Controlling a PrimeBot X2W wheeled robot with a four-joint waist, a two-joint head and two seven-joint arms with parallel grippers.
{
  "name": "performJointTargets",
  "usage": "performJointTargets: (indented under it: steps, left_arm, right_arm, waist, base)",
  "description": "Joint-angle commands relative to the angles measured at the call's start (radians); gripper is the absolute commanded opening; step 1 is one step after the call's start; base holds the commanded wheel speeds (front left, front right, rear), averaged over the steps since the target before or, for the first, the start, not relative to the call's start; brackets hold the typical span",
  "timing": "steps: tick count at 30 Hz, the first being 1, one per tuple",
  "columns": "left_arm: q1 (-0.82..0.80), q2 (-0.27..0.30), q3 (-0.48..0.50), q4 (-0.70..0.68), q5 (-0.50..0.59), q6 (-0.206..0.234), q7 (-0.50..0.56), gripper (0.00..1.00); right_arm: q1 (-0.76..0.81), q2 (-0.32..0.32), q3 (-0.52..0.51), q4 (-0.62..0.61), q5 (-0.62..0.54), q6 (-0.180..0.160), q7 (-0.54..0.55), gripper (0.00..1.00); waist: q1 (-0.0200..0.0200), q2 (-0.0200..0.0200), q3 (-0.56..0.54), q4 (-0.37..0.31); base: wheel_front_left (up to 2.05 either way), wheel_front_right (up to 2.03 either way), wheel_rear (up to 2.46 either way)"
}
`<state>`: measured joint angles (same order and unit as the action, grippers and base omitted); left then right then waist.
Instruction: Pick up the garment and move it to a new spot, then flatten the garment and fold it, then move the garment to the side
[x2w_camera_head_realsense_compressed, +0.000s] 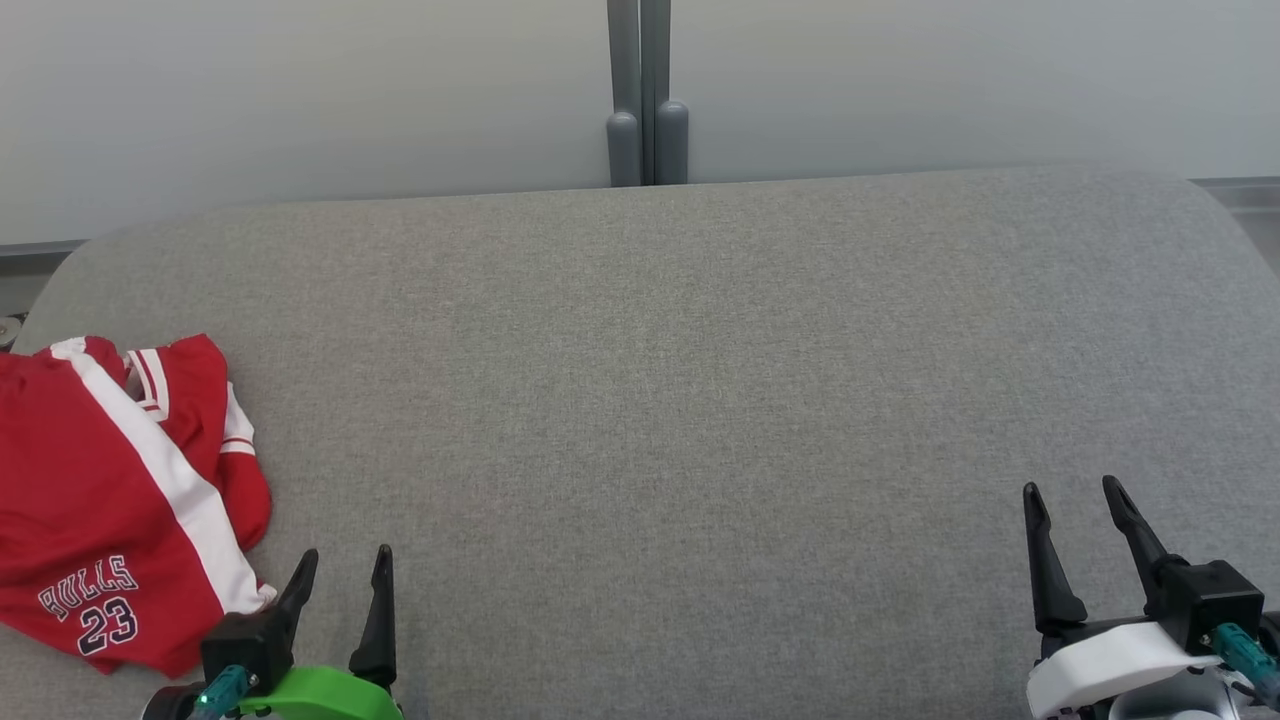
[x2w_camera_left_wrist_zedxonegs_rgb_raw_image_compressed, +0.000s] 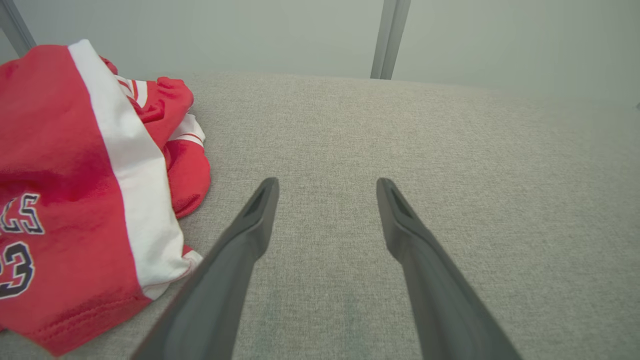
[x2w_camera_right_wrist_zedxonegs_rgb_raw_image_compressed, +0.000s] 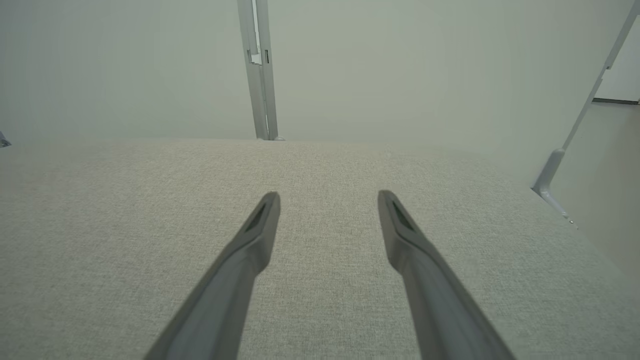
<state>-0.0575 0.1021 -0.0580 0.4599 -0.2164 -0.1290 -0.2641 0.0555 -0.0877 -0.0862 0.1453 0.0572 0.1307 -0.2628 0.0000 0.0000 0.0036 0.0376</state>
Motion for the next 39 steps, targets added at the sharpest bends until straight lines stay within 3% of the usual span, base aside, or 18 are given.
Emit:
performJointTargets:
  steps: [1,27,33,39]
  left_arm:
    - [-0.012,-0.003,0.003,0.004,-0.013,-0.003,-0.001,1.00]
    - [-0.027,0.004,-0.006,0.005,-0.023,-0.003,0.000,1.00]
    - [-0.047,0.008,-0.019,0.001,-0.022,-0.003,0.000,1.00]
    - [-0.047,0.022,-0.012,-0.003,-0.020,-0.003,0.000,1.00]
  right_arm:
    - [0.002,-0.002,0.002,0.007,0.021,0.000,-0.003,1.00]
    - [0.009,-0.008,0.008,0.027,0.062,0.000,-0.003,1.00]
    - [0.020,-0.004,0.018,0.028,0.060,0.000,-0.003,1.00]
    - [0.010,0.001,0.039,0.029,0.058,0.000,-0.003,1.00]
  waist:
    - [0.0000,0.0000,0.000,0.001]
    - [0.0000,0.0000,-0.001,0.017]
    - [0.0000,0.0000,-0.003,0.102]
    - [0.0000,0.0000,-0.010,0.244]
  base:
    - [0.00,0.00,0.00]
    - [0.00,0.00,0.00]
    - [0.00,0.00,0.00]
    - [0.00,0.00,0.00]
